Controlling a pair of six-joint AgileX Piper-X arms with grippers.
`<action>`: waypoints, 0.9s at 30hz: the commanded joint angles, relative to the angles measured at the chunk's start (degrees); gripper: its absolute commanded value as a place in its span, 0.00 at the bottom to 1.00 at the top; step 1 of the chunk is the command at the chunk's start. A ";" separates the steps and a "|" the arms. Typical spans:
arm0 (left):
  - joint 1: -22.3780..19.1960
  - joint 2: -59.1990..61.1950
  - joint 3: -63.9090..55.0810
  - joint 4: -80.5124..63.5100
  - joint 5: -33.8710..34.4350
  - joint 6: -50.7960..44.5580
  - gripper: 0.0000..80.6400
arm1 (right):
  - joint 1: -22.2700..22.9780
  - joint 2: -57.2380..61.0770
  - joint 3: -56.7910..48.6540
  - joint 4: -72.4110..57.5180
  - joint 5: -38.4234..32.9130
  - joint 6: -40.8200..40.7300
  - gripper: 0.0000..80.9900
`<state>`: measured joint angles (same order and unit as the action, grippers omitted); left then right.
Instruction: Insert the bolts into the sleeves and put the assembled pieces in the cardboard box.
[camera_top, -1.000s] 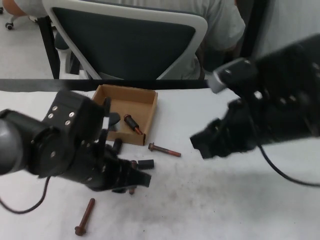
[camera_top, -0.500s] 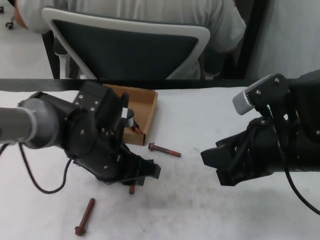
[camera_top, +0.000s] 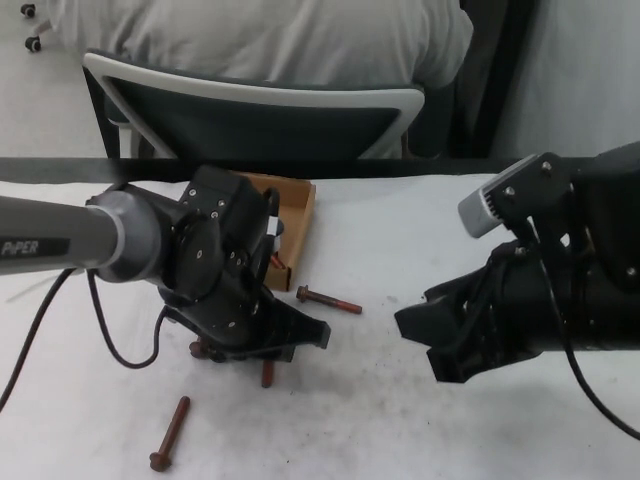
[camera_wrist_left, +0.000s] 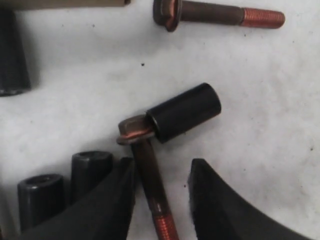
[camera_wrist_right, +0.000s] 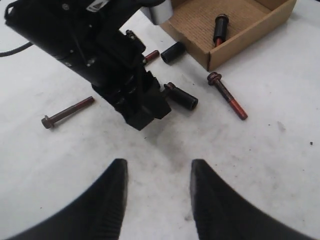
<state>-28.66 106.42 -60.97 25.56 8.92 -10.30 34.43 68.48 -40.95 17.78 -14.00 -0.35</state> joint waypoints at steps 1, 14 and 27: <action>-0.05 1.06 -0.71 -0.84 -1.14 0.20 0.44 | 0.85 -0.60 0.72 0.37 -0.45 -0.18 0.47; 0.08 3.84 -0.69 -0.82 -4.05 2.14 0.03 | 2.10 -0.60 6.81 0.85 -0.45 -0.87 0.47; 0.08 -4.70 4.64 -2.47 -4.11 5.63 0.01 | 2.10 -0.50 7.17 -1.06 -0.45 -3.84 0.47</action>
<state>-28.66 102.17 -55.37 22.81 5.52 -5.09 36.42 68.44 -33.68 18.03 -14.00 -3.06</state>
